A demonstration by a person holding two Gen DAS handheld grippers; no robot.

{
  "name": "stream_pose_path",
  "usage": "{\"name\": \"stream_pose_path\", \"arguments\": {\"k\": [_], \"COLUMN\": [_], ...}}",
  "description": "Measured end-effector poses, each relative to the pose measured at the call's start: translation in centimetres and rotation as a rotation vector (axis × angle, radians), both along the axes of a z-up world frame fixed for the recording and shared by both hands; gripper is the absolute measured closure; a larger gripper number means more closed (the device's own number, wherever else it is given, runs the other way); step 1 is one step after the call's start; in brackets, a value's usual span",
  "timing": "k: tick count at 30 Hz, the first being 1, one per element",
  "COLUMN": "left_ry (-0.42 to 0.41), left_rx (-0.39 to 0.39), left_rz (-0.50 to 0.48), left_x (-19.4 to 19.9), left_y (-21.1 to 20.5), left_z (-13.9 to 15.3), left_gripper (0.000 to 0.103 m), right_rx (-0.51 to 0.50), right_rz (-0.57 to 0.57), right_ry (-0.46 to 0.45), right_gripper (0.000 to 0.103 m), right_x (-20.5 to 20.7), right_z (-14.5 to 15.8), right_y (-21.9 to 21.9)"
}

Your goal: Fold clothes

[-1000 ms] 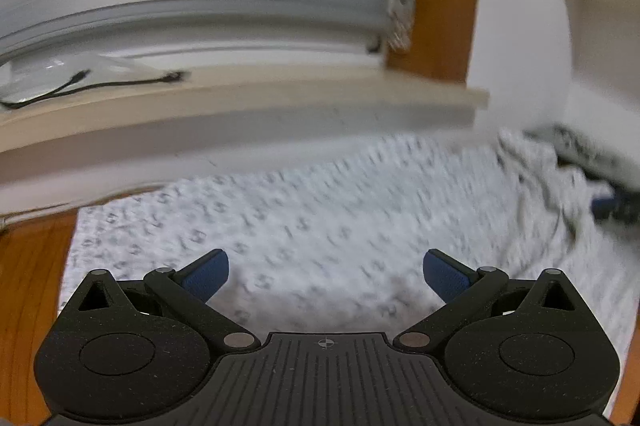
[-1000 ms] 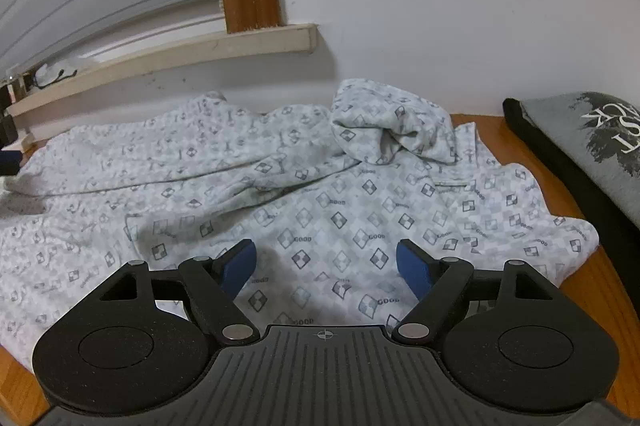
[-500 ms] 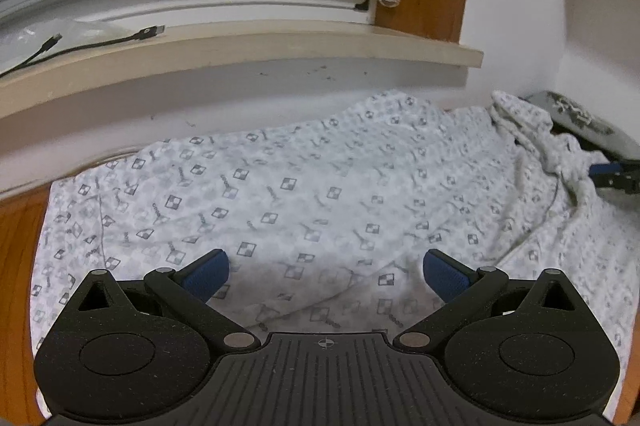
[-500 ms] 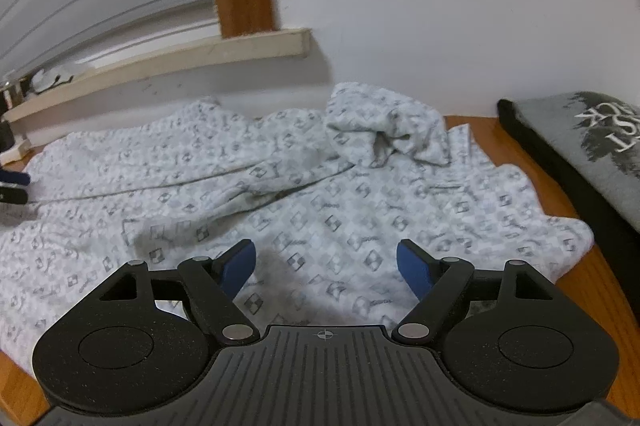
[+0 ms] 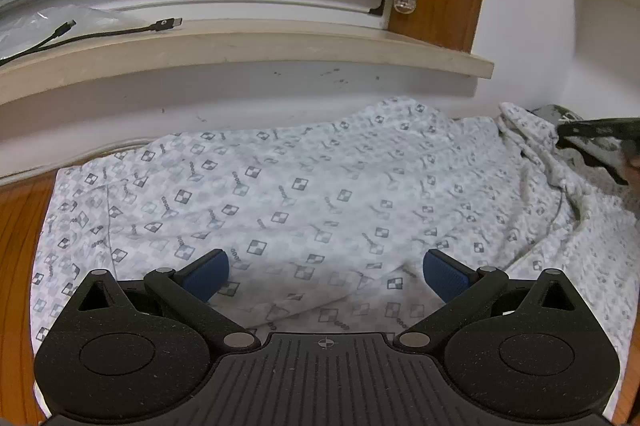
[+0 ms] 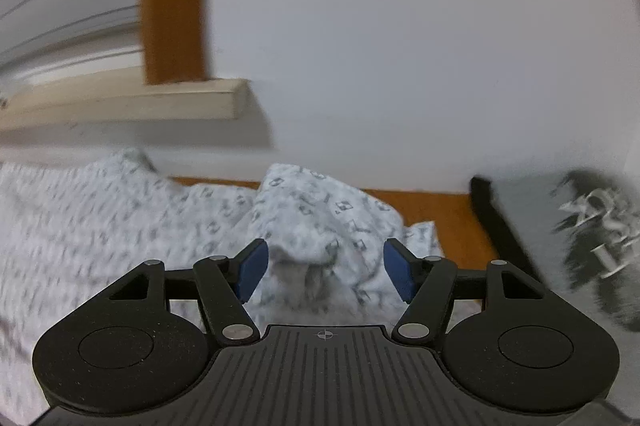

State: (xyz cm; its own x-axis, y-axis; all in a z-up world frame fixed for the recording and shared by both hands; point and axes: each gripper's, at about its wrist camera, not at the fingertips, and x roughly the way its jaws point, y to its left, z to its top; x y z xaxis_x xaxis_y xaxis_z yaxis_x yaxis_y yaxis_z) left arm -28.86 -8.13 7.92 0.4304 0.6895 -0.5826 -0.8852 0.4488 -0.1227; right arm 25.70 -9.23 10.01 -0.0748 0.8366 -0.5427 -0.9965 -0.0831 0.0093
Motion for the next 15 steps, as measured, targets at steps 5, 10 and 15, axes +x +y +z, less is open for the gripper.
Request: {"name": "stream_pose_path", "arguments": {"k": [5,10,15], "left_ry": [-0.008,-0.010,-0.005], "left_rx": [-0.004,-0.007,-0.011], "left_rz": [0.002,0.006,0.010], "left_x": [-0.1,-0.1,-0.1], "left_y": [0.1,0.1,0.2], "left_z": [0.0,-0.1,-0.1], "left_gripper": [0.000,0.000,0.000], "right_rx": [-0.050,0.001,0.099], "right_rz": [-0.007,0.045,0.166], "right_ry": [0.065,0.082,0.153], "right_gripper": [0.069,0.095,0.095], "right_x": [-0.2,-1.3,-3.6], "right_z": [-1.0,1.8,6.9], "right_y": [2.6,0.6,-3.2]}}
